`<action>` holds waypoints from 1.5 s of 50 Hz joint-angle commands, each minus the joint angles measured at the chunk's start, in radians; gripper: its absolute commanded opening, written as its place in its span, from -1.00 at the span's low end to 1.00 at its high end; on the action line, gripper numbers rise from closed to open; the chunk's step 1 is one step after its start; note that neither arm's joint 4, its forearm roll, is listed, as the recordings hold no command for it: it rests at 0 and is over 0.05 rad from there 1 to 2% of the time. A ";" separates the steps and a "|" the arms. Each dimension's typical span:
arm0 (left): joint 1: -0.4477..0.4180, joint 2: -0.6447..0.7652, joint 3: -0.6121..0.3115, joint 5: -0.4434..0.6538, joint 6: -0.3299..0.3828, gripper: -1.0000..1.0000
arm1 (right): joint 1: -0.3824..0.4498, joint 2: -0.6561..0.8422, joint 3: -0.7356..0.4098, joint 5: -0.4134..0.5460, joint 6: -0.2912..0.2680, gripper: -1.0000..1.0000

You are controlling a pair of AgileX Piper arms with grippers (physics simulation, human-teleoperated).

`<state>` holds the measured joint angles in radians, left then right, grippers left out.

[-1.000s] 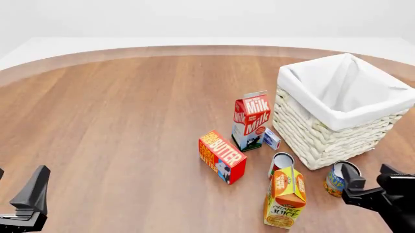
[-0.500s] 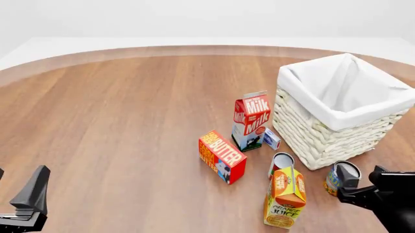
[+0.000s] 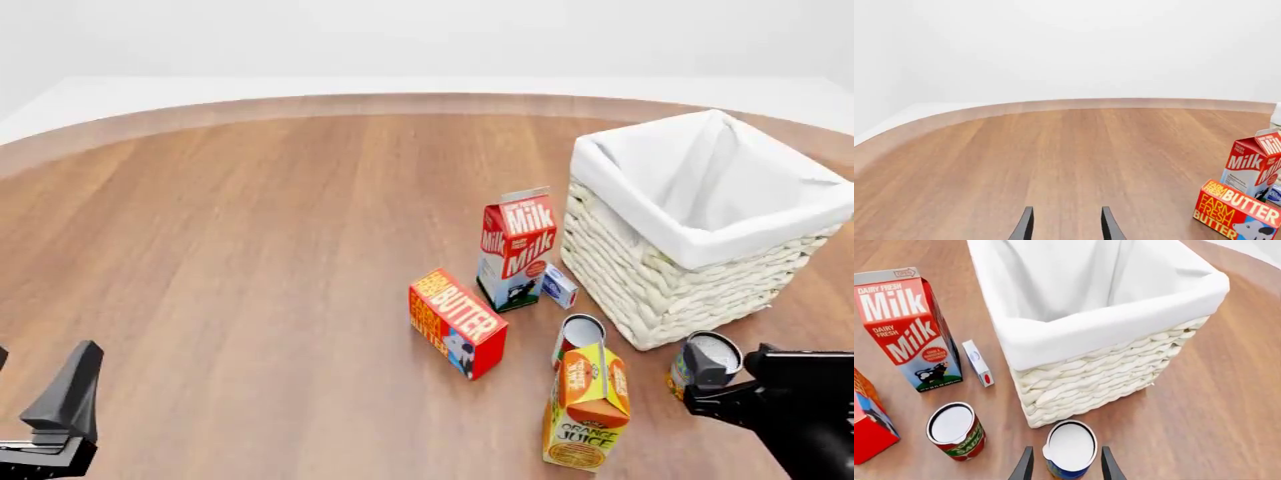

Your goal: Pick up the alphabet soup, and put it in the basket.

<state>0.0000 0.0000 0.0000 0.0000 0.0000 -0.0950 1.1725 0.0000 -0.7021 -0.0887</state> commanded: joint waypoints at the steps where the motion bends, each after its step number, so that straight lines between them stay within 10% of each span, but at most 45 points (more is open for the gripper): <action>1: 0.000 0.000 0.000 0.000 0.000 1.00 | -0.008 0.056 0.000 -0.043 -0.010 1.00; 19: 0.000 0.000 0.000 0.000 0.000 1.00 | -0.014 0.168 0.000 -0.129 -0.013 1.00; 26: 0.000 0.000 0.000 0.000 0.000 1.00 | -0.025 0.406 0.000 -0.313 -0.011 1.00; 75: 0.000 0.000 0.000 0.000 0.000 1.00 | -0.023 0.611 0.000 -0.466 0.014 1.00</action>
<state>0.0000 0.0000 0.0000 0.0000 0.0000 -0.1189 1.7501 0.0000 -1.1427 -0.0806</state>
